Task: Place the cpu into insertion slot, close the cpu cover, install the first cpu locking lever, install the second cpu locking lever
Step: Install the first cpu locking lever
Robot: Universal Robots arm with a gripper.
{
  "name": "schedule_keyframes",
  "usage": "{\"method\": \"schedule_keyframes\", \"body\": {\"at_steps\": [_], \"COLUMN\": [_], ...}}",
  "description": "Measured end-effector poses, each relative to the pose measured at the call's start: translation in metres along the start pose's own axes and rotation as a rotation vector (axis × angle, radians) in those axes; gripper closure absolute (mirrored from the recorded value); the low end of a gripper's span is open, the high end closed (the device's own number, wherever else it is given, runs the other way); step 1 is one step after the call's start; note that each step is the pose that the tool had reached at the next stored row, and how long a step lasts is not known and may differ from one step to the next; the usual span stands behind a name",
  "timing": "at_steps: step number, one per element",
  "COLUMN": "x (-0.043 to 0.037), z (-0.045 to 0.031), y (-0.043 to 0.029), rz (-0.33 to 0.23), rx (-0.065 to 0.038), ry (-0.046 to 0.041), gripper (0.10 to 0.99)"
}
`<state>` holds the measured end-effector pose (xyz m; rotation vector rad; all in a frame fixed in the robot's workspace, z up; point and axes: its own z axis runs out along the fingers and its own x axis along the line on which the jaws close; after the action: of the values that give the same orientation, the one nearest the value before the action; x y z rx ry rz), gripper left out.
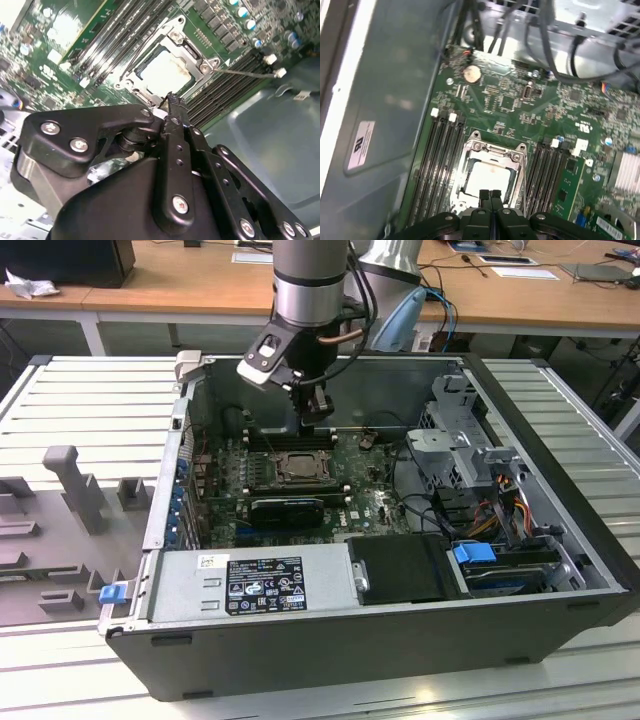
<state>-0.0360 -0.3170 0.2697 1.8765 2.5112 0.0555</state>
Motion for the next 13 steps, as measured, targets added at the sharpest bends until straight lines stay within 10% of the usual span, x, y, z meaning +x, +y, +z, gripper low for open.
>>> {"method": "schedule_keyframes", "body": {"at_steps": [13], "x": [0.0000], "z": [0.0009], "y": [0.0000], "rz": [-0.243], "rx": [0.006], "ry": [0.0083], "gripper": [0.980]}}
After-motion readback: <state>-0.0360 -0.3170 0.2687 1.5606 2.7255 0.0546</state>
